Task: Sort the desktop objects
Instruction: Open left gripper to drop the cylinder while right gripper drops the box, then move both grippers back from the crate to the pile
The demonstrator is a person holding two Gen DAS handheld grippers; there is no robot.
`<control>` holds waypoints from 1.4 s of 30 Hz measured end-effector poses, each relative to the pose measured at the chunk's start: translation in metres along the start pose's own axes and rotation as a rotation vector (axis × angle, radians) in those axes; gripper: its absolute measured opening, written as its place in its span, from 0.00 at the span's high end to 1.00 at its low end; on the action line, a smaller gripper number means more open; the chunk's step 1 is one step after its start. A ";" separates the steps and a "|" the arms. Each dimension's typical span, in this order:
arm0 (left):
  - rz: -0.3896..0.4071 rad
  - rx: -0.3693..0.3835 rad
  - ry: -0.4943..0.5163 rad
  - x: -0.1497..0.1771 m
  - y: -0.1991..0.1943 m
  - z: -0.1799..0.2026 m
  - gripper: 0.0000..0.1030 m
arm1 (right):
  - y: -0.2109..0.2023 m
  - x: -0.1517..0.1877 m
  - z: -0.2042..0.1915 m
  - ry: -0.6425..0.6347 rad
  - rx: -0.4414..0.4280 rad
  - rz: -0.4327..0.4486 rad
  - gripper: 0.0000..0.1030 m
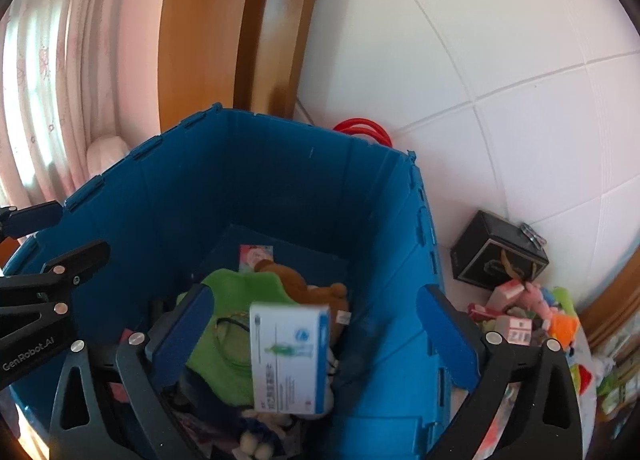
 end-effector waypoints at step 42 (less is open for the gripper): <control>0.196 0.360 0.080 0.023 -0.095 0.362 0.23 | -0.063 0.280 0.396 0.424 0.260 -0.092 0.00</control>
Point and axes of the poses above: each gripper's, at about its wrist camera, not at the fingertips, and y roughly the way its jaws point, z to its right, x to its underside, the point moved 9 cm from there along y, roughly the way its jaws point, and after that the axes turned 3 degrees about x, right-handed, at the moved point
